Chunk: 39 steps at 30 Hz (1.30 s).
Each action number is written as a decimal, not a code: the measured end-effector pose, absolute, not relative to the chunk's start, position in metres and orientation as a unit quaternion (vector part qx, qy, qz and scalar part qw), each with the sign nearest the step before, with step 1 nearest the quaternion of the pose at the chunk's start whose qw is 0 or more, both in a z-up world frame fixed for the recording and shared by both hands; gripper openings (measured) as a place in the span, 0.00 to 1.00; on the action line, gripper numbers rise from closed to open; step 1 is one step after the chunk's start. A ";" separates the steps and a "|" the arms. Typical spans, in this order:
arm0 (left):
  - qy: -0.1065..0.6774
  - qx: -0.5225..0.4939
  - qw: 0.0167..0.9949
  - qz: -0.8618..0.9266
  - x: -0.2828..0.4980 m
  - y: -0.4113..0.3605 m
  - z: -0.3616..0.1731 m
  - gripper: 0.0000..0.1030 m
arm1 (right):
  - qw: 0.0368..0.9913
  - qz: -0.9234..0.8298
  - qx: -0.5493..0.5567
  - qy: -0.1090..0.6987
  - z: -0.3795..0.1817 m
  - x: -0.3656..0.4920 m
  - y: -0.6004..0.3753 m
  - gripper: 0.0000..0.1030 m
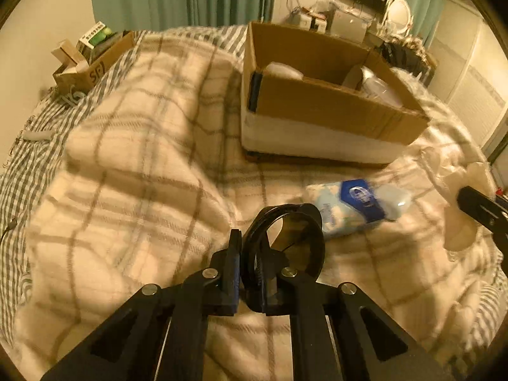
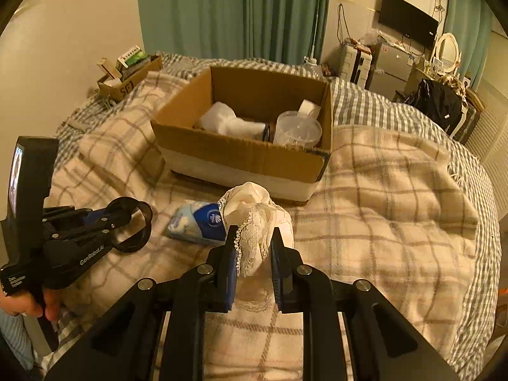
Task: Organize objects
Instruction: 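Grasp the black headband with the left tool while the right tool grasps the lace cloth, then drop headband and lace cloth into the box and open both tools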
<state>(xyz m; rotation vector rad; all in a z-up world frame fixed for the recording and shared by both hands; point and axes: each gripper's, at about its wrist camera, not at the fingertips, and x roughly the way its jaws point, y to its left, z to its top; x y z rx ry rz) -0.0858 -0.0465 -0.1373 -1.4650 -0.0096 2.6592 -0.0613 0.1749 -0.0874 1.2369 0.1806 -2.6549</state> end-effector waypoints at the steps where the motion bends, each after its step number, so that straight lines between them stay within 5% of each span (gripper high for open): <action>1: 0.003 -0.477 0.055 0.877 -0.083 -0.045 -0.133 0.08 | 0.106 -0.902 0.414 0.057 -0.081 -0.059 0.176 0.17; 21: 0.041 -0.362 0.107 0.925 -0.166 -0.005 0.002 0.08 | 0.136 -0.938 0.316 0.048 0.040 -0.142 0.179 0.17; 39: 0.064 -0.410 0.107 0.904 -0.250 0.017 -0.077 0.08 | 0.177 -0.907 0.381 0.008 -0.053 -0.263 0.171 0.16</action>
